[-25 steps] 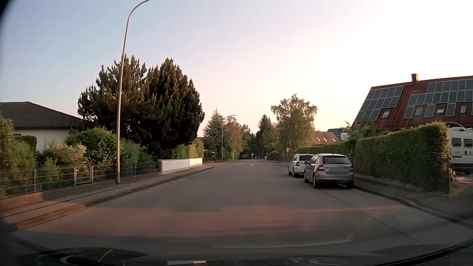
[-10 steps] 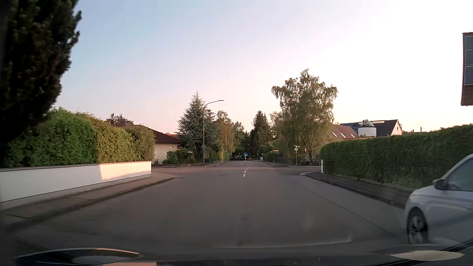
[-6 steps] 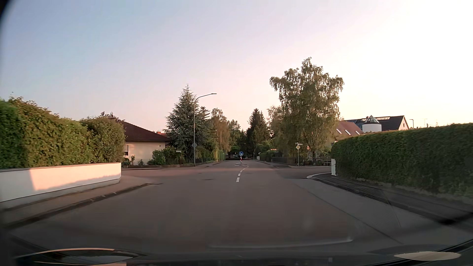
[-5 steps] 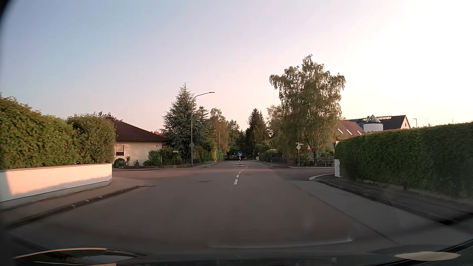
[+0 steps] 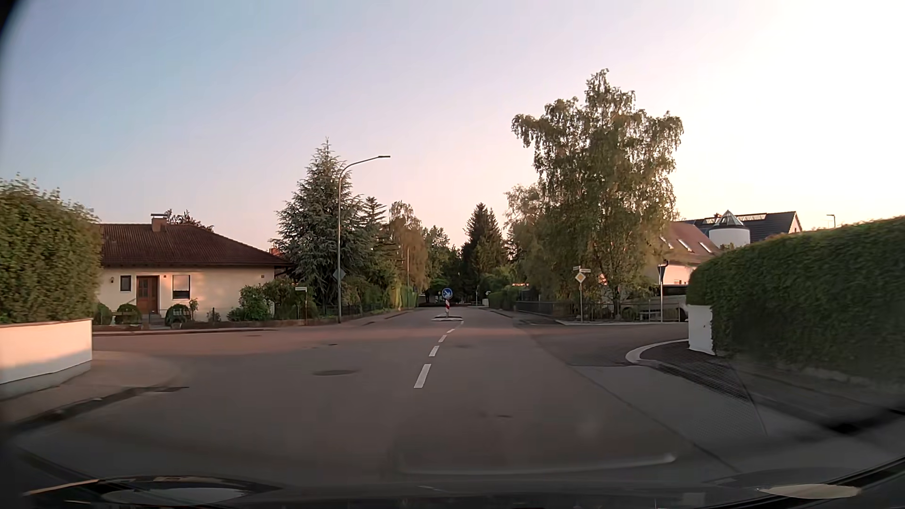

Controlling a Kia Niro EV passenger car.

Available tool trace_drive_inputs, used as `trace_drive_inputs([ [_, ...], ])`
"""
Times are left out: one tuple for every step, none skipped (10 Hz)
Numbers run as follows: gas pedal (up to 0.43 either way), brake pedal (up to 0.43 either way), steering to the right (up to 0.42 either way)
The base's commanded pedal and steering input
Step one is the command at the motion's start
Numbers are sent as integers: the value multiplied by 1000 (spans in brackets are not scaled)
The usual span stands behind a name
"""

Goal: Follow the waypoints while adhering to traffic rules and regulations

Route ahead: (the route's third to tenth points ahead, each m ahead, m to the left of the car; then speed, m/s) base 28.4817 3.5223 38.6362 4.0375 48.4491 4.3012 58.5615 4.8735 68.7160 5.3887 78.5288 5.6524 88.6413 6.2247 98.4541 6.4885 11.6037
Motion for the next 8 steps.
trace_drive_inputs([
  [138, 18, 9],
  [138, 18, 8],
  [138, 18, 8],
  [138, 12, 7],
  [138, 18, 6],
  [138, 12, 4],
  [138, 18, 3],
  [138, 12, 3],
])
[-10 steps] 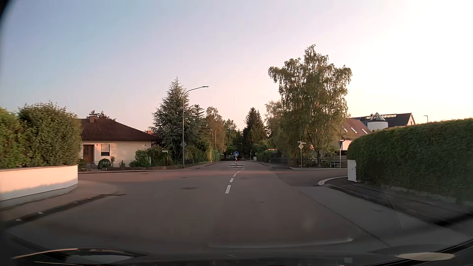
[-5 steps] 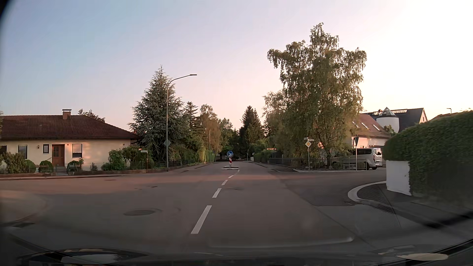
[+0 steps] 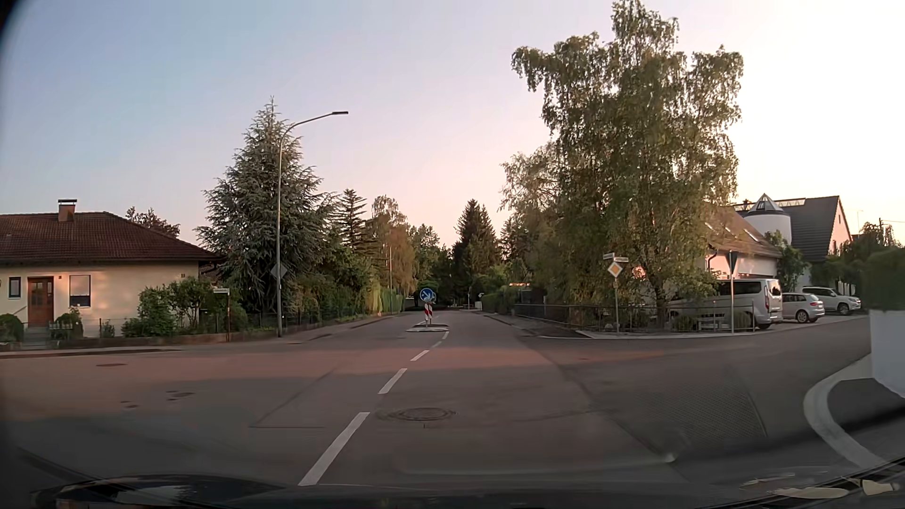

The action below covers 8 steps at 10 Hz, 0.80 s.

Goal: Follow the waypoints while adhering to traffic rules and regulations

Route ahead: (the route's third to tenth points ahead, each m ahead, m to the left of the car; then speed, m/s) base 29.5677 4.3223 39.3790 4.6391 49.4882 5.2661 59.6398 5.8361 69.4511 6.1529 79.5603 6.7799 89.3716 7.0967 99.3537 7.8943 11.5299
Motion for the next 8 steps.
trace_drive_inputs([
  [138, 18, 2],
  [138, 12, 2],
  [138, 18, 2],
  [138, 18, 1],
  [138, 18, 1],
  [138, 12, 0],
  [157, 18, 0],
  [157, 18, 0],
])
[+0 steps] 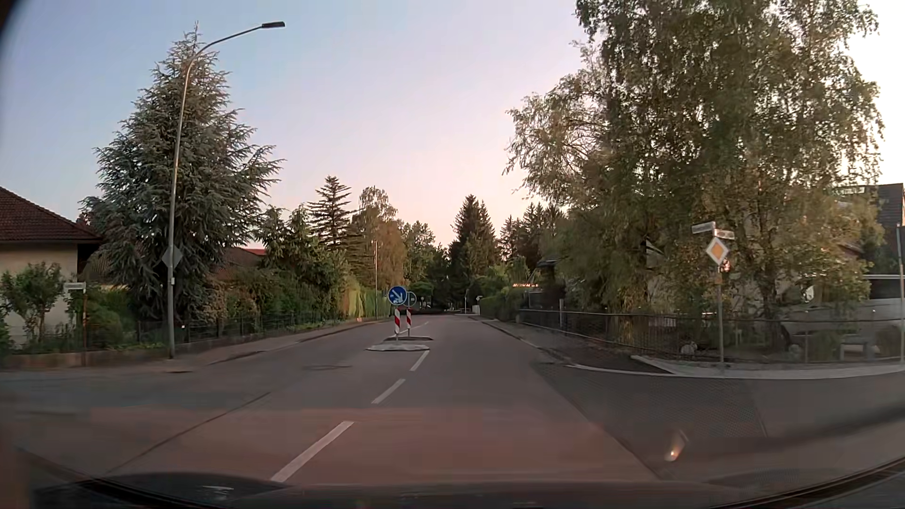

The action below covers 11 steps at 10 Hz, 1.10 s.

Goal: Follow the waypoints while adhering to traffic rules and regulations

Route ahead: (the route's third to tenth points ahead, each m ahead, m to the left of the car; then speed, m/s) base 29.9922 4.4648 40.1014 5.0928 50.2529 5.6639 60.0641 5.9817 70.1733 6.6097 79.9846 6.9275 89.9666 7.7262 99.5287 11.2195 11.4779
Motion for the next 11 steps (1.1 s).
trace_drive_inputs([
  [150, 12, -2],
  [150, 18, -4],
  [157, 18, -5],
  [157, 12, -5],
  [157, 18, -5],
  [157, 12, -5],
  [169, 12, -5],
  [177, 18, -5],
  [177, 18, -7],
  [177, 18, -10],
  [177, 18, -14],
])
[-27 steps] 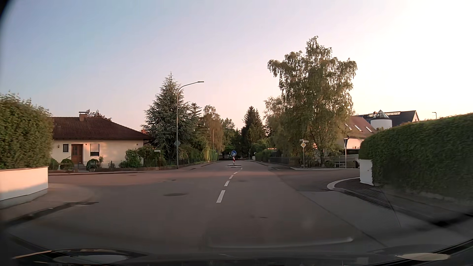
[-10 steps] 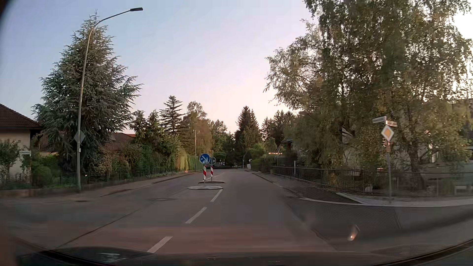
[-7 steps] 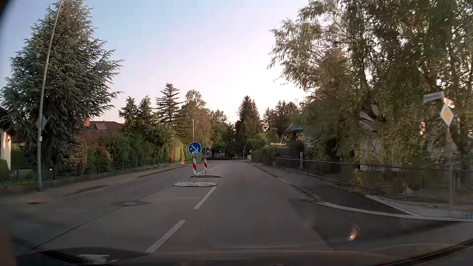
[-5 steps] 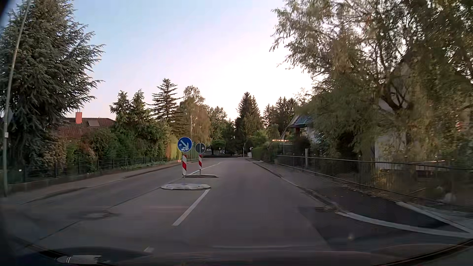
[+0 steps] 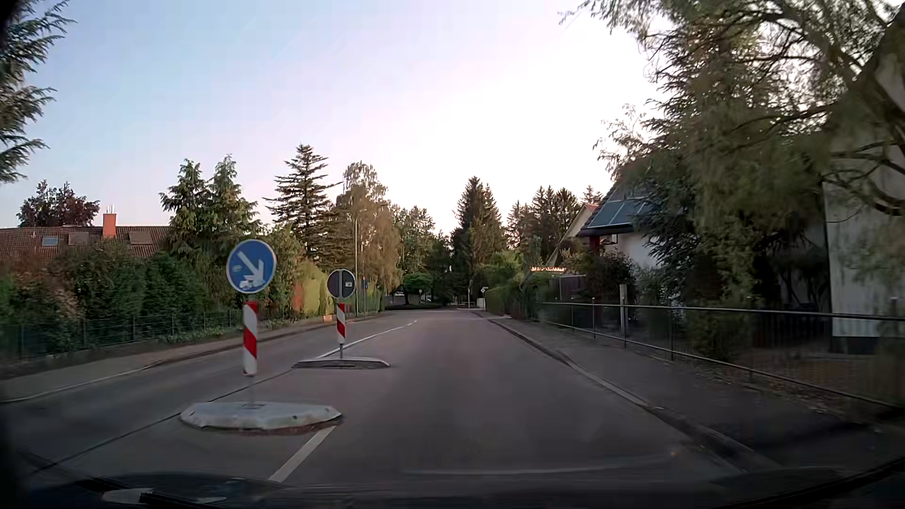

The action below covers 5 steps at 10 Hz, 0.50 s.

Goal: Follow the waypoints while adhering to traffic rules and regulations

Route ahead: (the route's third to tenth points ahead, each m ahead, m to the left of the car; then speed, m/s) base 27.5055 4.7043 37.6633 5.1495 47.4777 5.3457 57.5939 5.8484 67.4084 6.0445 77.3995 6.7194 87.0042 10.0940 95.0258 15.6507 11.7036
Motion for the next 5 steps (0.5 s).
trace_drive_inputs([
  [177, 18, -14],
  [177, 18, -15],
  [177, 18, -15],
  [177, 12, -16],
  [177, 18, -17],
])
